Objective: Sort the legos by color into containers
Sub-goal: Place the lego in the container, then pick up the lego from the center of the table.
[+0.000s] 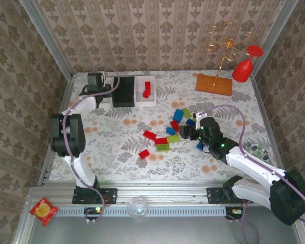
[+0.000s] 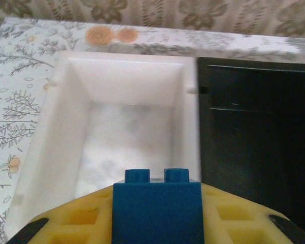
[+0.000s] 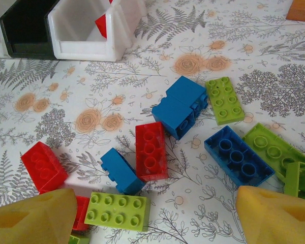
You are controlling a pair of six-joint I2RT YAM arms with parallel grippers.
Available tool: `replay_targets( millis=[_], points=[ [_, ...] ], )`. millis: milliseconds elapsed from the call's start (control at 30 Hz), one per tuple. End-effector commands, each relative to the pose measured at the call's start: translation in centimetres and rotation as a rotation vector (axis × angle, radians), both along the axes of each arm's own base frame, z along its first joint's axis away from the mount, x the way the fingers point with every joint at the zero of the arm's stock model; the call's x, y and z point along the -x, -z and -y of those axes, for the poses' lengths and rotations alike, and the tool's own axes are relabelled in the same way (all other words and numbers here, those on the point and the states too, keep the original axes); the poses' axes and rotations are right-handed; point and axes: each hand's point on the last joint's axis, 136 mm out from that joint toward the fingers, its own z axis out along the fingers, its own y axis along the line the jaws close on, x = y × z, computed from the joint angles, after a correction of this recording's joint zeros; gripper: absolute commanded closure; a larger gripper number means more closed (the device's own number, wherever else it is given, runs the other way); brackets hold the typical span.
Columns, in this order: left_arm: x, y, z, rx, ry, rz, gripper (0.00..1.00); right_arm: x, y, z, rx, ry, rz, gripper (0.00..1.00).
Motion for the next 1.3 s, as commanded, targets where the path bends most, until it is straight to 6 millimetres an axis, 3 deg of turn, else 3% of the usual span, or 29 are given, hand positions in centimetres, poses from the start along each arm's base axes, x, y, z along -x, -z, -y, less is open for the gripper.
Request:
replay_targets(
  millis=[0,167,267,367,500,600,767,933,1100,1267],
  points=[
    [-1.4,1.8,-1.1,0.023,-0.046,-0.076,0.70,-0.5,-2.4,-0.3,-0.016,0.000,0.062,0.17],
    [-3.7,2.8,-2.3,0.018,-0.075,-0.093,0.68,-0.5,-2.4,-0.4,-0.019,-0.004,0.060,0.17],
    [-4.7,2.3,-2.8,0.014,-0.087,-0.093,0.60,-0.5,-2.3,-0.4,-0.019,-0.005,0.056,0.17],
    [-4.4,0.6,-2.5,0.021,-0.080,-0.065,0.46,-0.5,-2.4,-0.4,-0.020,-0.002,0.059,0.17],
    [-2.2,-3.3,-0.9,0.059,-0.035,0.022,0.34,-0.5,-2.4,-0.3,-0.018,-0.001,0.058,0.17],
    [1.2,-5.2,2.2,0.123,0.055,0.047,0.33,-0.5,-2.3,-0.2,-0.012,0.002,0.057,0.17],
    [7.8,-5.8,11.5,0.214,0.286,0.091,0.33,-0.6,-2.4,0.9,0.019,0.054,0.071,0.16],
    [12.7,-3.6,22.3,0.217,0.524,0.045,0.33,-0.2,-3.5,2.9,0.015,0.141,0.127,0.16],
    [16.0,0.4,29.0,0.187,0.665,-0.051,0.32,0.5,-4.6,4.6,0.004,0.204,0.175,0.16],
    [17.8,3.7,33.4,0.158,0.764,-0.141,0.26,0.9,-5.1,5.9,0.002,0.258,0.207,0.16]
  ],
)
